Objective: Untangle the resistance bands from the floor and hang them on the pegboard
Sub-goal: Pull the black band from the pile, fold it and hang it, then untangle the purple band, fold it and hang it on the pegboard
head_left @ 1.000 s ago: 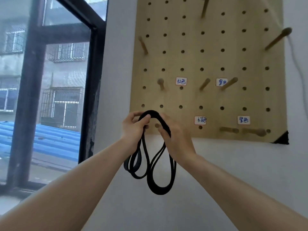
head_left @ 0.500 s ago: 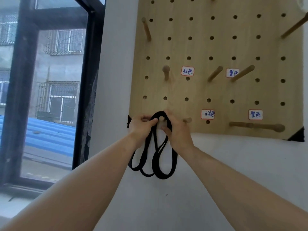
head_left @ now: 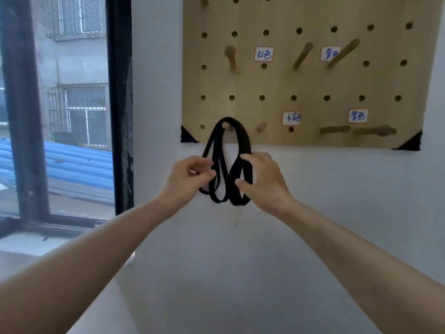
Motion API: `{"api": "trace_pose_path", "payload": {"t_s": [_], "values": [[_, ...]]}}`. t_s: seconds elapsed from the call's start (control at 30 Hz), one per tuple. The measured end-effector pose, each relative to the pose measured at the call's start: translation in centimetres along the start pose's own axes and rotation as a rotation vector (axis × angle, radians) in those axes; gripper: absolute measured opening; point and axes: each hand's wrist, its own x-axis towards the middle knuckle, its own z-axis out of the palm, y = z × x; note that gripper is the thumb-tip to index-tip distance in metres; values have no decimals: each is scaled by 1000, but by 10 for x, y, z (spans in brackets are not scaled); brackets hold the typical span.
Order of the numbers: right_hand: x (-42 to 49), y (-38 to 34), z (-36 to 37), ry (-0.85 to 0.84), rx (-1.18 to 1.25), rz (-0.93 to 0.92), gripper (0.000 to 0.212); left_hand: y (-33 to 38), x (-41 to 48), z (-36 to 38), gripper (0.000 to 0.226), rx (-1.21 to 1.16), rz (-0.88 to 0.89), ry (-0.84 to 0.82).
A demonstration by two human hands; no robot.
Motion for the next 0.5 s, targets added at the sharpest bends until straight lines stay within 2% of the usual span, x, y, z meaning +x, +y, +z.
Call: {"api": "trace_pose_path", "payload": {"t_s": [0.13, 0.2, 0.3, 0.4, 0.5], "values": [[-62, 7, -7, 30, 40, -38, 32, -7, -57, 0, 13, 36, 7, -187], [-93, 17, -2, -33, 80, -17, 20, -17, -87, 5, 11, 46, -26, -300], [-144, 43, 8, -243, 207, 72, 5, -45, -131, 18, 9, 58, -98, -441], [-201, 78, 32, -466, 238, 161, 4, -88, -183, 37, 8, 54, -200, -514], [-264, 115, 65, -660, 229, 293, 6, -132, -242, 59, 19, 128, -294, -567]]}}
